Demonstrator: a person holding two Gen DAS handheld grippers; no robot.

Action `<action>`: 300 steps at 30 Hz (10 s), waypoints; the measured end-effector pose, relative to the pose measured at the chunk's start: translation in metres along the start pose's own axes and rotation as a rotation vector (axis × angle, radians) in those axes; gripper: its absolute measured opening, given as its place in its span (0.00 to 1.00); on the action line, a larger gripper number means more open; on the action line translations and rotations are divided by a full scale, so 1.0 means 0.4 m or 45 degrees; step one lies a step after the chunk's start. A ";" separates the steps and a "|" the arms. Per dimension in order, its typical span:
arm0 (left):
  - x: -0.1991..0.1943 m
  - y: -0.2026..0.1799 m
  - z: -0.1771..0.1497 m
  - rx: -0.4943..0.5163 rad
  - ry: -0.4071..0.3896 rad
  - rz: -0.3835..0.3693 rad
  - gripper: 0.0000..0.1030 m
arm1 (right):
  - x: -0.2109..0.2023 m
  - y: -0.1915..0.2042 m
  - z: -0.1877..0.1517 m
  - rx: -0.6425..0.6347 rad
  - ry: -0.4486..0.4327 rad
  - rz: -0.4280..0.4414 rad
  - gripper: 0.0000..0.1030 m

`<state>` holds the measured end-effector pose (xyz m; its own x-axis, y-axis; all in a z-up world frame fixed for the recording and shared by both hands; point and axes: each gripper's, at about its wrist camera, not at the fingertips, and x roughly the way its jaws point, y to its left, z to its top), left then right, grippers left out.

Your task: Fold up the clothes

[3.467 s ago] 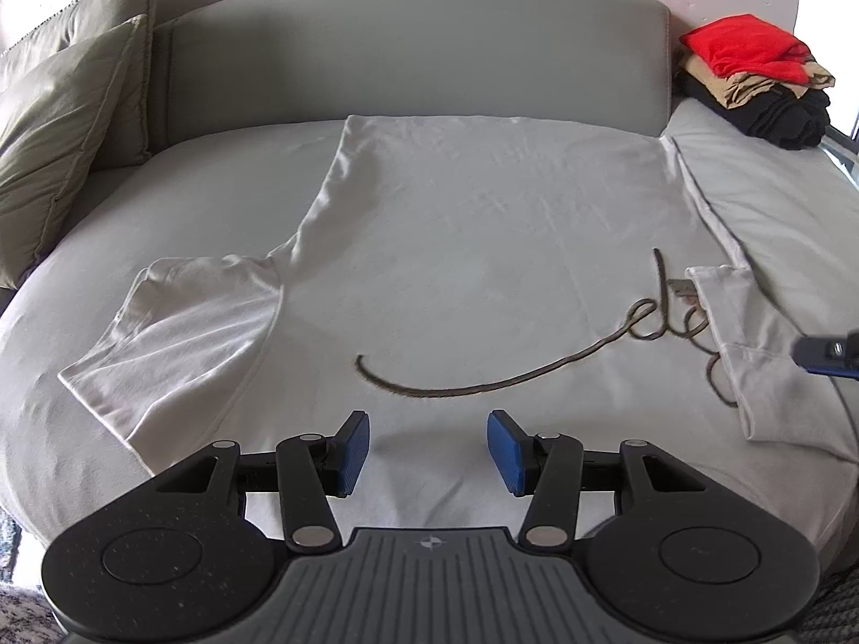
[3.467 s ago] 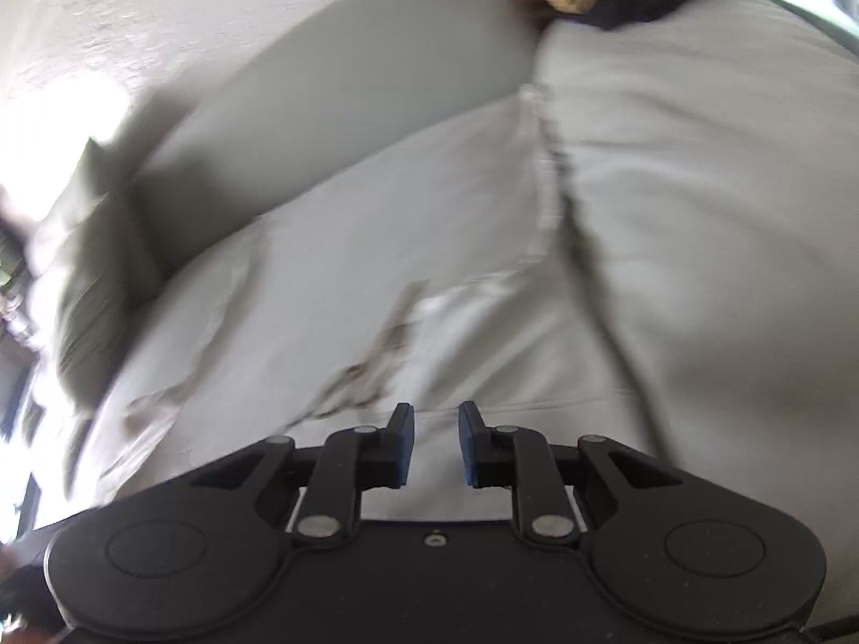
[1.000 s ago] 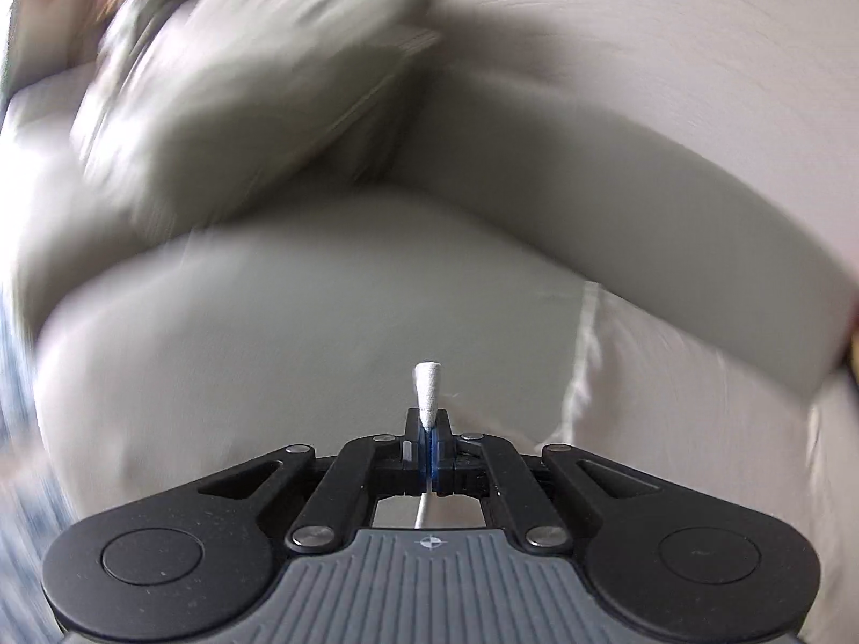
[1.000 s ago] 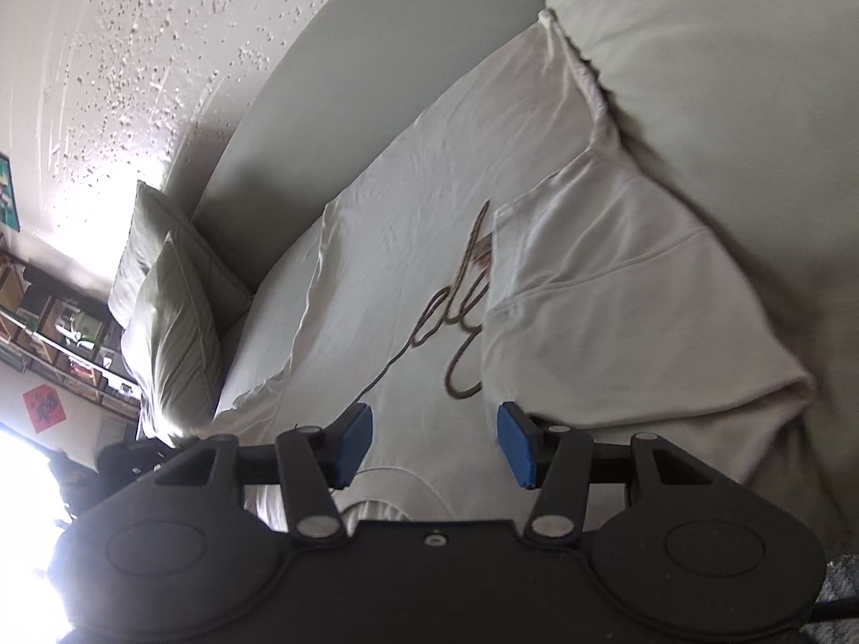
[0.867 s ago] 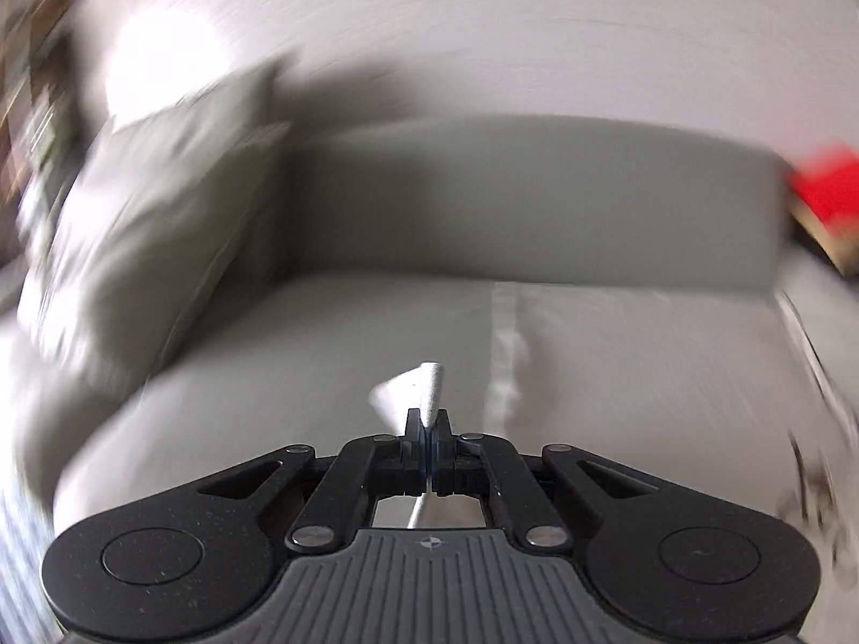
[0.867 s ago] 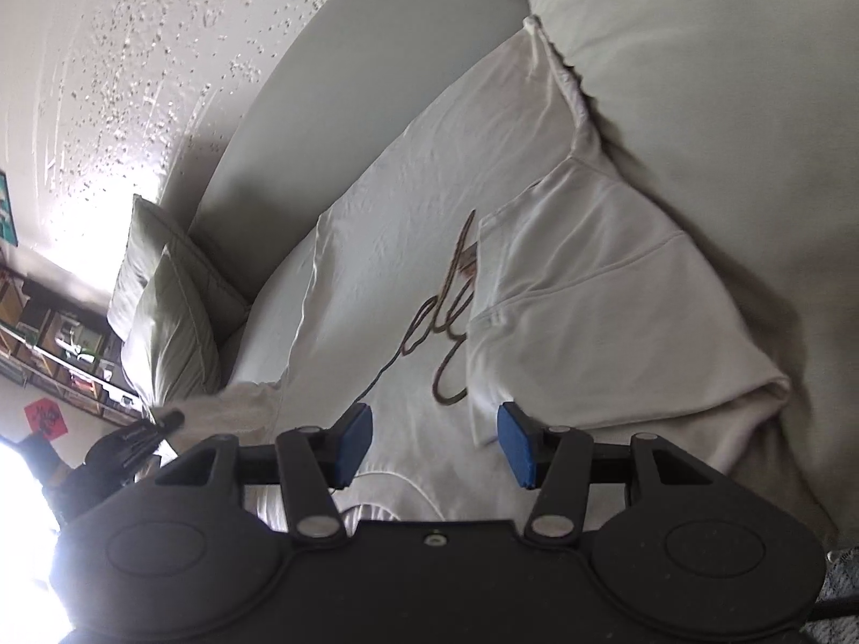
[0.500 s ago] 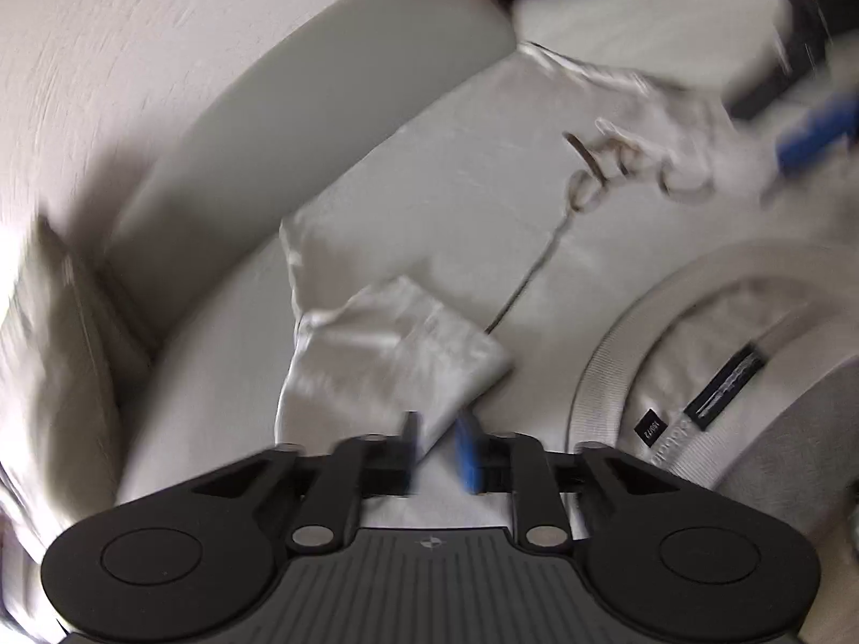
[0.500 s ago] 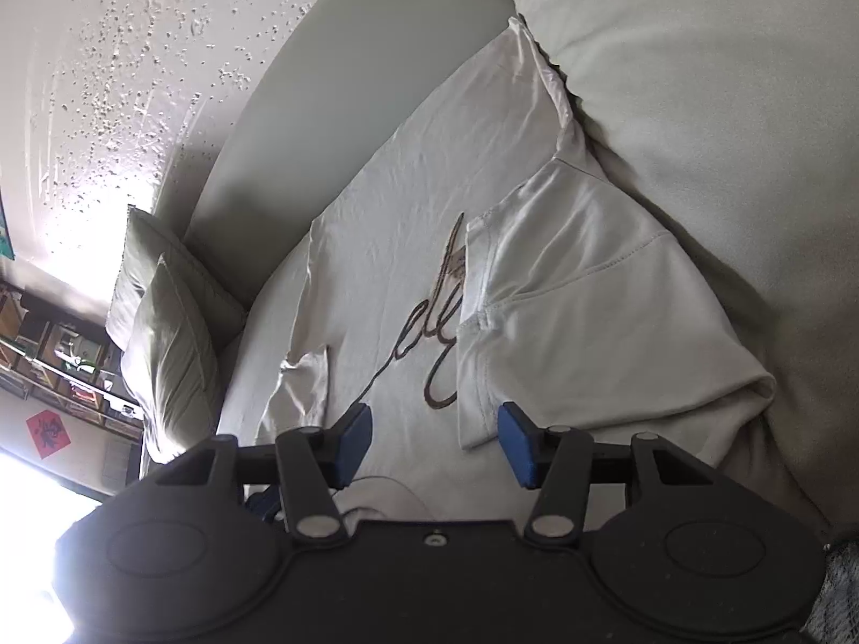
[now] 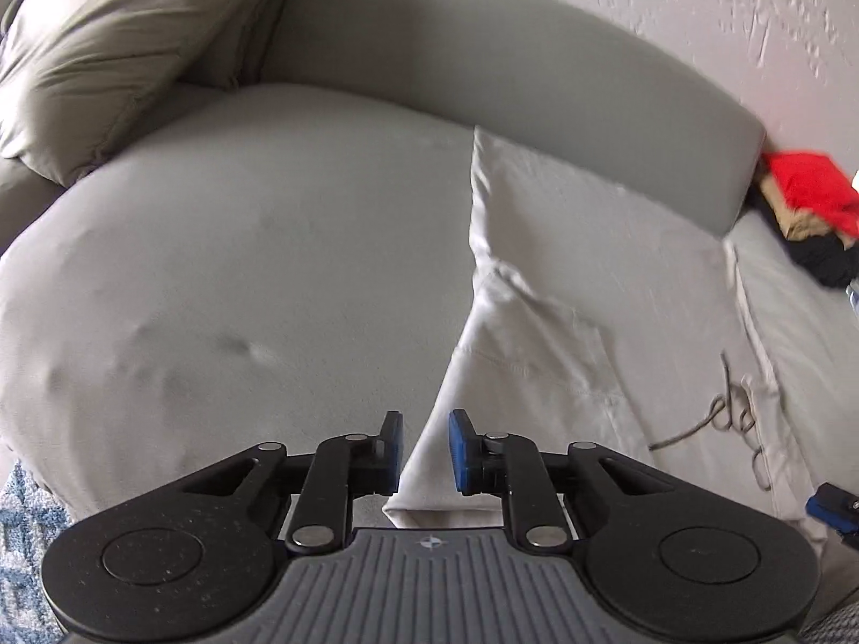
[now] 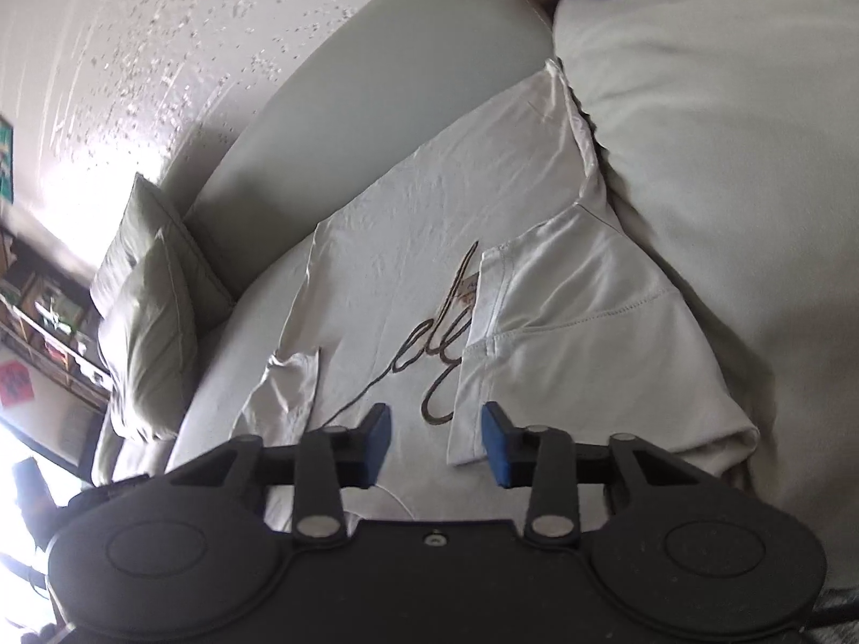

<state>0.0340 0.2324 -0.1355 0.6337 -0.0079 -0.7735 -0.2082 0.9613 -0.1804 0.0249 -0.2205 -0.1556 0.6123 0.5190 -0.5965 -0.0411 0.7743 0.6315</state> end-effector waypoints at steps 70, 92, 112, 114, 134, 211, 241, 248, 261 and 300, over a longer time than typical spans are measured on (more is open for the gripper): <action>-0.034 -0.054 -0.060 0.051 0.066 0.206 0.24 | -0.004 -0.077 0.046 -0.045 0.087 -0.479 0.28; -0.059 -0.266 -0.146 0.370 -0.001 0.028 0.23 | 0.021 0.017 -0.017 -0.147 0.071 -0.295 0.19; -0.299 -0.274 -0.057 0.382 -0.316 -0.127 0.27 | -0.176 0.241 0.028 -0.387 -0.049 -0.010 0.23; -0.321 -0.281 0.006 0.349 -0.395 -0.126 0.28 | -0.190 0.280 0.088 -0.403 -0.115 0.034 0.23; 0.398 -0.348 0.442 0.349 -0.176 -0.026 0.15 | 0.411 -0.085 0.598 -0.160 -0.237 -0.294 0.23; 0.524 -0.115 0.657 0.031 -0.071 -0.163 0.02 | 0.543 -0.158 0.576 -0.143 -0.019 -0.400 0.07; -0.120 -0.116 0.119 0.131 -0.047 0.153 0.02 | -0.105 -0.063 0.234 0.073 -0.122 -0.333 0.07; -0.194 -0.120 0.050 0.162 -0.175 0.163 0.03 | -0.174 -0.130 0.118 0.185 -0.226 -0.244 0.07; -0.158 -0.144 -0.081 0.445 0.048 0.474 0.17 | -0.130 -0.094 0.075 -0.121 -0.025 -0.539 0.12; -0.275 -0.136 -0.213 0.718 0.189 -0.357 0.25 | -0.086 -0.084 -0.011 -0.038 0.574 0.134 0.27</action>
<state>-0.0880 0.1575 -0.0925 0.4886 -0.2792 -0.8266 0.3994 0.9139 -0.0726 0.0017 -0.2628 -0.1586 0.1994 0.6961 -0.6897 -0.1116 0.7154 0.6897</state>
